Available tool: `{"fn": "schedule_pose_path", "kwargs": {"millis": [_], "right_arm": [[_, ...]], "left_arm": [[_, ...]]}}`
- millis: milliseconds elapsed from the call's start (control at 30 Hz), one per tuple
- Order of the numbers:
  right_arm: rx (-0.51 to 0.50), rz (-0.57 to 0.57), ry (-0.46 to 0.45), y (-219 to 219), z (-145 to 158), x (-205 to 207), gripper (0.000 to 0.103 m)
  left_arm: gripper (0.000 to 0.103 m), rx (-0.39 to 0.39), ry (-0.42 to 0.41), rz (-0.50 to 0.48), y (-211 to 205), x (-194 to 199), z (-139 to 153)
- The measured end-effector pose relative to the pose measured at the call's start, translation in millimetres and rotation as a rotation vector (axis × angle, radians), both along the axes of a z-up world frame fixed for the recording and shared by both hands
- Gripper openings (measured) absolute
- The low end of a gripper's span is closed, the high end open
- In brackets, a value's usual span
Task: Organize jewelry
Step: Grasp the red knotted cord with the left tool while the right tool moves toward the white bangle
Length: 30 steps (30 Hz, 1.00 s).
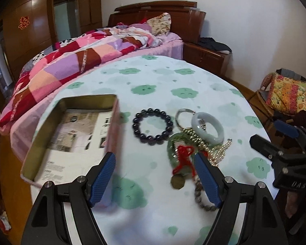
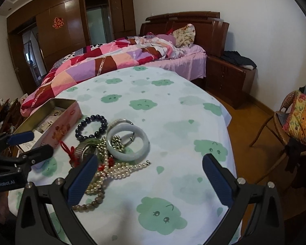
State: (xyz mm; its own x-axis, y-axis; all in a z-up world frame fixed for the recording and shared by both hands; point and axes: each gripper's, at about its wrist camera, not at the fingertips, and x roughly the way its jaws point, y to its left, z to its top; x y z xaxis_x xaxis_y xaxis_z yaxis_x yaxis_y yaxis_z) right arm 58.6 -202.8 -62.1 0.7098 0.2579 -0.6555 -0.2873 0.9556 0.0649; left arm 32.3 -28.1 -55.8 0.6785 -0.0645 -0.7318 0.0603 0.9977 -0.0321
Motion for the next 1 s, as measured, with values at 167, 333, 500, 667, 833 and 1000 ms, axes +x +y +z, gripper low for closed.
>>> {"fn": "schedule_pose_path", "kwargs": {"millis": [167,333,500,667,833,1000], "right_arm": [[-0.013,0.01,0.007,2,-4,1,0.103],[-0.017,0.018,0.015,4,-9,3,0.103],[-0.012,0.035,0.017,4,-12,4,0.103],[-0.01,0.046,0.022,4,-14,5,0.103],[-0.023,0.098,0.006,9,-14,6,0.094],[-0.019,0.147,0.035,19,-13,13,0.074]], "left_arm": [[0.077,-0.012,0.022,-0.081,-18,13,-13],[0.005,-0.067,0.092,-0.132,-22,25,-28],[0.004,-0.13,0.027,-0.124,-10,13,-14],[0.004,-0.169,-0.051,-0.115,4,1,12],[0.004,-0.183,-0.106,-0.112,14,-5,31],[0.004,-0.173,-0.128,-0.069,27,-6,38]]}}
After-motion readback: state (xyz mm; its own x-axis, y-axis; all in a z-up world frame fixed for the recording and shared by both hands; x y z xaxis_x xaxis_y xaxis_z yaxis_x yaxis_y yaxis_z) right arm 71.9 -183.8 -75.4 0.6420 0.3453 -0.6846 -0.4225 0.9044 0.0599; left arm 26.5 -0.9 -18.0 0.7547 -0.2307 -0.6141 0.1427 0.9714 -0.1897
